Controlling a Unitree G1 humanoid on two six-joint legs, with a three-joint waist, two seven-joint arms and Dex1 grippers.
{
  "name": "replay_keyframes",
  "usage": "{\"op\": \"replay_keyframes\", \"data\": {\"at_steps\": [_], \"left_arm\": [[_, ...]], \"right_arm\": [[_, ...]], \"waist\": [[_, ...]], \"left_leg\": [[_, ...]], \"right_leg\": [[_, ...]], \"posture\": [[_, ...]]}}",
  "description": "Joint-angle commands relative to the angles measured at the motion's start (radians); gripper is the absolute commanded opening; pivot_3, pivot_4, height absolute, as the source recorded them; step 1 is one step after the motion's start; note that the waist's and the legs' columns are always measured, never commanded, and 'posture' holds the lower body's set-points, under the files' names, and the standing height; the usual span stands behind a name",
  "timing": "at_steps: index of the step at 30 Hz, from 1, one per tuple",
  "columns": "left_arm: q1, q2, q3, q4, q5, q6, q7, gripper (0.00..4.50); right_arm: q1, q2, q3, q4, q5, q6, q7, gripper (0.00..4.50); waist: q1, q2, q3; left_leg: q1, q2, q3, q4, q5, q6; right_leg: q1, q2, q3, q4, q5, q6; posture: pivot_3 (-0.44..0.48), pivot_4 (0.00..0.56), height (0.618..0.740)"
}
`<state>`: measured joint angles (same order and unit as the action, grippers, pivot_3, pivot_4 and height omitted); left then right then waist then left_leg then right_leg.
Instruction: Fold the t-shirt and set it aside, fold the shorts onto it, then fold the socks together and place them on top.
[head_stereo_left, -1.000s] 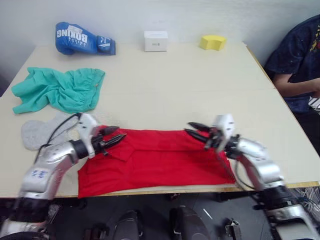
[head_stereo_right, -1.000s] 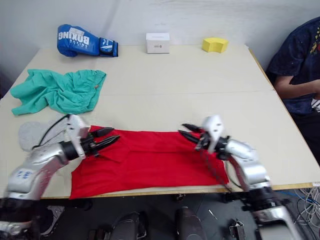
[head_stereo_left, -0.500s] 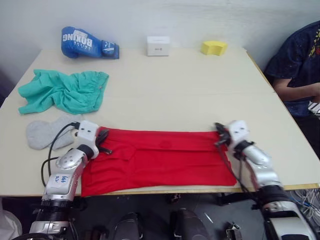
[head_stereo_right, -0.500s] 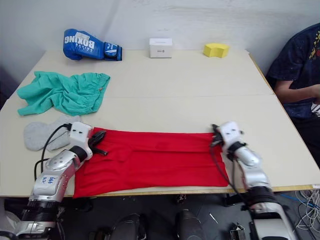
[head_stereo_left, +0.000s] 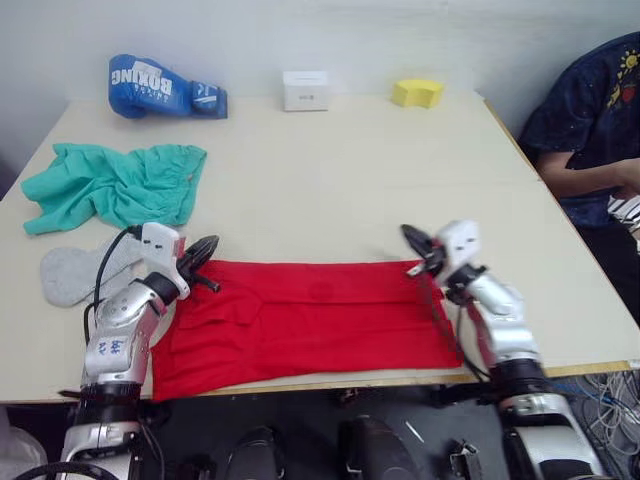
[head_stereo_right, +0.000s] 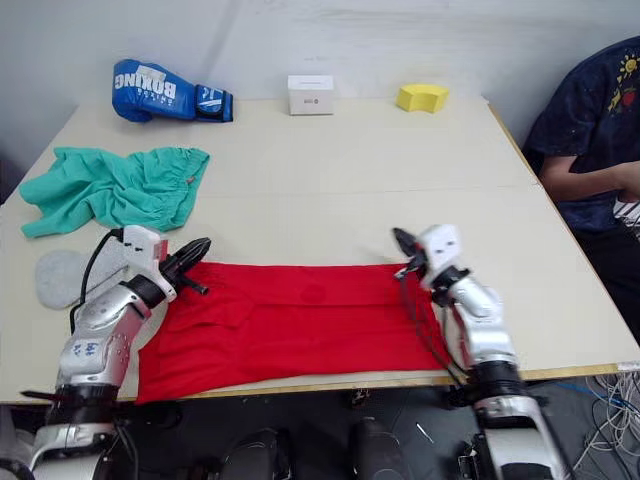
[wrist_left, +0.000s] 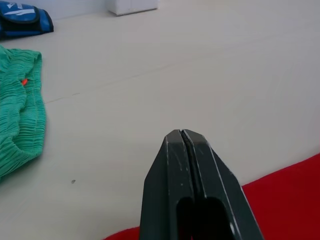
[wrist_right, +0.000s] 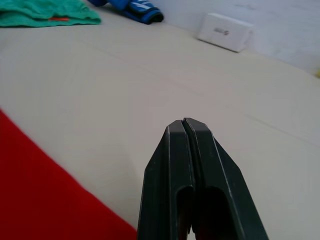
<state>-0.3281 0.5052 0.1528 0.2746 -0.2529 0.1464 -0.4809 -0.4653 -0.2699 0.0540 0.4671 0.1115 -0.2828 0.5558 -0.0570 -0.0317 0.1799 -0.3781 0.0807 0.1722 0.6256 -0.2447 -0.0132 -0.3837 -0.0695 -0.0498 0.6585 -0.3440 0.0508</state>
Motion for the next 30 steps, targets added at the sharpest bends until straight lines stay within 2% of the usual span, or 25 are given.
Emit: {"op": "replay_keyframes", "data": {"at_steps": [1, 3, 5, 9, 11, 12, 14, 16, 18, 21, 25, 30], "left_arm": [[0.006, -0.004, 0.018, 0.068, 0.048, -0.032, 0.055, 0.01], [0.031, -0.004, 0.033, 0.069, 0.049, -0.024, 0.071, 0.01], [0.061, -0.001, 0.043, 0.057, 0.052, -0.018, 0.079, 0.01], [0.115, 0.014, 0.094, 0.034, 0.033, -0.010, 0.092, 0.01], [0.141, 0.028, 0.121, -0.007, -0.004, -0.011, 0.049, 0.01], [0.169, 0.039, 0.151, -0.062, -0.065, -0.004, -0.012, 0.01], [0.209, 0.061, 0.195, -0.162, -0.171, 0.030, -0.113, 0.00], [0.270, 0.132, 0.223, -0.293, -0.270, 0.083, -0.256, 0.36], [0.315, 0.194, 0.241, -0.382, -0.349, 0.153, -0.351, 0.83], [0.355, 0.264, 0.239, -0.480, -0.392, 0.207, -0.428, 1.77], [0.462, 0.332, 0.232, -0.619, -0.421, 0.186, -0.596, 2.92], [0.462, 0.303, 0.234, -0.645, -0.426, 0.167, -0.603, 4.49]], "right_arm": [[-0.007, 0.015, 0.028, 0.019, -0.064, -0.034, -0.038, 0.00], [0.000, 0.006, 0.021, 0.043, -0.081, -0.045, -0.057, 0.00], [0.010, -0.016, -0.003, 0.057, -0.081, -0.044, -0.068, 0.00], [0.043, -0.131, -0.105, 0.061, -0.029, -0.014, -0.056, 0.00], [0.057, -0.177, -0.143, 0.039, 0.029, 0.004, 0.007, 0.00], [0.069, -0.209, -0.176, -0.002, 0.111, 0.059, 0.091, 0.00], [0.076, -0.261, -0.219, -0.052, 0.228, 0.173, 0.224, 0.36], [0.029, -0.360, -0.234, -0.038, 0.299, 0.368, 0.355, 0.86], [-0.031, -0.441, -0.217, 0.009, 0.316, 0.484, 0.466, 1.56], [-0.142, -0.513, -0.117, 0.140, 0.223, 0.484, 0.620, 2.61], [-0.312, -0.507, -0.003, 0.351, 0.101, 0.411, 0.771, 3.89], [-0.487, -0.422, 0.088, 0.585, -0.024, 0.335, 0.832, 3.95]], "waist": [[0.001, 0.000, 0.000], [0.001, 0.000, 0.000], [0.000, 0.000, -0.001], [-0.001, 0.001, -0.001], [-0.002, 0.001, -0.001], [-0.005, 0.001, -0.001], [-0.015, 0.002, 0.000], [-0.024, 0.001, 0.003], [-0.024, 0.002, 0.008], [-0.026, 0.004, 0.009], [-0.034, 0.004, 0.009], [-0.031, 0.007, 0.011]], "left_leg": [[-0.002, 0.000, 0.001, 0.001, 0.000, 0.001], [-0.011, 0.000, 0.001, 0.004, 0.000, 0.002], [-0.010, 0.000, 0.001, 0.004, 0.000, 0.002], [-0.007, 0.000, 0.001, 0.003, -0.002, -0.001], [-0.007, 0.000, 0.001, 0.002, -0.002, -0.002], [-0.007, 0.000, 0.001, 0.002, -0.002, -0.002], [-0.008, 0.001, 0.001, 0.001, -0.002, -0.001], [-0.008, 0.001, 0.001, -0.001, 0.000, 0.001], [-0.010, 0.002, 0.001, 0.000, 0.001, 0.003], [-0.009, 0.001, 0.000, 0.000, -0.003, 0.001], [-0.009, 0.001, 0.001, -0.004, -0.004, 0.000], [-0.013, 0.001, 0.001, -0.005, 0.001, -0.002]], "right_leg": [[-0.002, 0.000, 0.000, 0.000, 0.000, 0.000], [-0.010, -0.001, 0.001, 0.003, 0.000, 0.000], [-0.009, -0.001, 0.001, 0.003, 0.000, 0.000], [-0.008, -0.002, 0.001, 0.004, 0.000, 0.000], [-0.008, -0.002, 0.001, 0.003, 0.000, 0.000], [-0.009, -0.002, 0.001, 0.003, 0.000, 0.000], [-0.010, -0.001, 0.001, 0.003, 0.000, -0.001], [-0.010, 0.000, 0.001, 0.002, 0.000, -0.001], [-0.011, 0.000, 0.001, 0.003, 0.000, -0.001], [-0.011, -0.001, 0.000, 0.002, 0.001, -0.003], [-0.011, -0.001, 0.000, -0.001, -0.001, -0.006], [-0.016, 0.000, 0.000, -0.001, -0.003, -0.008]], "posture": [[0.000, 0.150, 0.740], [0.000, 0.150, 0.740], [0.000, 0.150, 0.740], [0.000, 0.150, 0.740], [0.000, 0.150, 0.740], [0.000, 0.150, 0.740], [0.000, 0.150, 0.740], [0.000, 0.150, 0.740], [0.000, 0.150, 0.740], [0.000, 0.150, 0.740], [0.000, 0.150, 0.740], [0.000, 0.150, 0.740]]}}
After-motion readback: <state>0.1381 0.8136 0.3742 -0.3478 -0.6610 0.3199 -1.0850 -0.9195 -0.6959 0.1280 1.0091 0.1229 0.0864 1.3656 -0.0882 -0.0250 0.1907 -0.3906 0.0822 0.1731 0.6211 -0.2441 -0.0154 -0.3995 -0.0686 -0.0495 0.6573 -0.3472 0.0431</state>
